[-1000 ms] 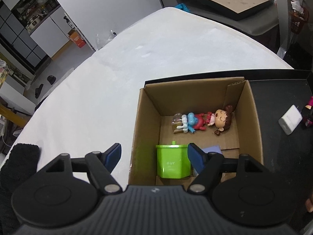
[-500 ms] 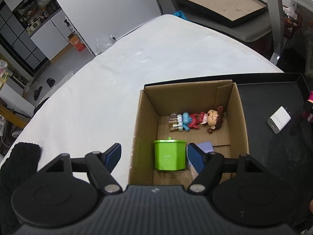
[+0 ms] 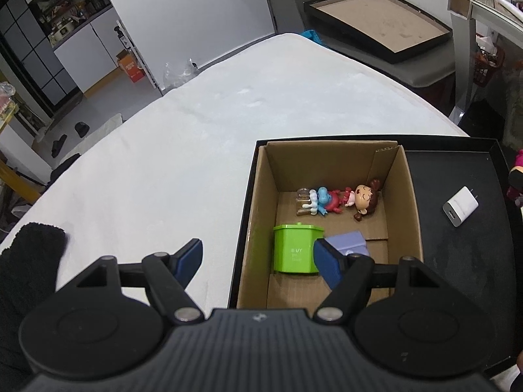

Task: Organize rigid objects
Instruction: 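Carry the pink dinosaur into the cardboard box and open the right gripper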

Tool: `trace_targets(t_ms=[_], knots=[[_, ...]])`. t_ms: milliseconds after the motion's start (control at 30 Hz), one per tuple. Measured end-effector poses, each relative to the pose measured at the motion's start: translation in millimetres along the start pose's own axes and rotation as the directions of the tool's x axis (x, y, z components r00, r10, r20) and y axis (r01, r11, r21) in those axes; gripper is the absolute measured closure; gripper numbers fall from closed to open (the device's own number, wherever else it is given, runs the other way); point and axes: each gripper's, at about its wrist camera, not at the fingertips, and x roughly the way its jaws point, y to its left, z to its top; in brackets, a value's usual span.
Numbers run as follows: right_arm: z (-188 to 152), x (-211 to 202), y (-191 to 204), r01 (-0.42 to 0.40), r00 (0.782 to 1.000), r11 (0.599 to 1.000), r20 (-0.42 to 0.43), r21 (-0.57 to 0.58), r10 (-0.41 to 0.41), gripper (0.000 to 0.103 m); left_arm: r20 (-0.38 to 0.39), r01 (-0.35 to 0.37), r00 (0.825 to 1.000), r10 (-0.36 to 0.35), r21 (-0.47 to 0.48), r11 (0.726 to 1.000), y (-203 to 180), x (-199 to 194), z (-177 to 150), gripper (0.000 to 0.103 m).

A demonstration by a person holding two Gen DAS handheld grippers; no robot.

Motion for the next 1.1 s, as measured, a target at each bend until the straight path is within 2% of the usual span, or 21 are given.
trace_targets(t_ms=[367,633,1100], knots=[[-3,-15,26,-0.015,1.0,0.997,0.018,-0.081,0.017,0.061,0.007,0.045,0.999,-0.045,-0.037,0.998,19,5,-5,0.03],[-8,-21,51,-0.049,0.998,0.987,0.019,-0.152,0.052,0.061,-0.016,0.07,0.997,-0.072,-0.07,0.995,27,23,-15,0.03],[-25,-9,88,-0.11,0.994,0.966,-0.019,-0.232,0.109,0.061,-0.03,0.142,0.989,-0.146,-0.104,0.984,33,57,-17,0.03]])
